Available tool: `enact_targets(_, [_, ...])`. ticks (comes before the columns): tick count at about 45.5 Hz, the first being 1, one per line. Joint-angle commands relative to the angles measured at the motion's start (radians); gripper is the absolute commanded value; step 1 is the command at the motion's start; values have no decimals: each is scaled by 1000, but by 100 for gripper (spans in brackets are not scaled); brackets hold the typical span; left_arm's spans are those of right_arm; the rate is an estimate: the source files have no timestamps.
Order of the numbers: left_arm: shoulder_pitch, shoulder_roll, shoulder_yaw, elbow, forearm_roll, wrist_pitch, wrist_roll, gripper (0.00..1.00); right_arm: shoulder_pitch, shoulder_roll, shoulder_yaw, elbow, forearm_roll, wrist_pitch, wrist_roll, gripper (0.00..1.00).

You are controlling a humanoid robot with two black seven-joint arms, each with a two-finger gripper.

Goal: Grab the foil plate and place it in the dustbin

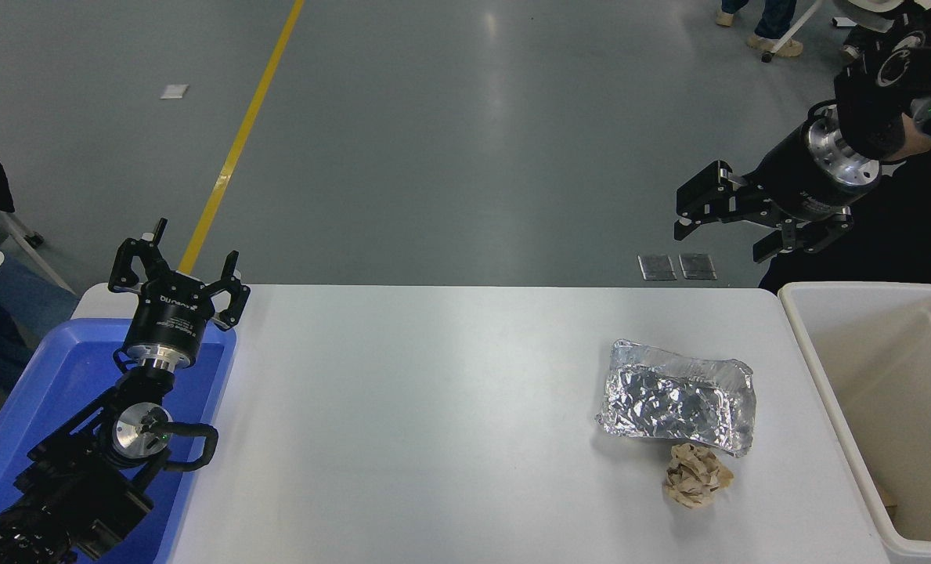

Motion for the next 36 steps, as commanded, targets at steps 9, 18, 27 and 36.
enact_targets(9, [0, 0, 0, 0, 0, 0, 0, 98, 8, -8, -23, -8, 16, 0, 2, 100])
enact_targets(18, [0, 0, 0, 0, 0, 0, 0, 98, 60, -8, -136, -4, 16, 0, 0, 100])
enact_targets(27, [0, 0, 0, 0, 0, 0, 0, 98, 60, -5, -150, -1, 18, 0, 2, 100])
enact_targets(36, [0, 0, 0, 0, 0, 0, 0, 98, 18, -4, -162, 7, 48, 0, 2, 100])
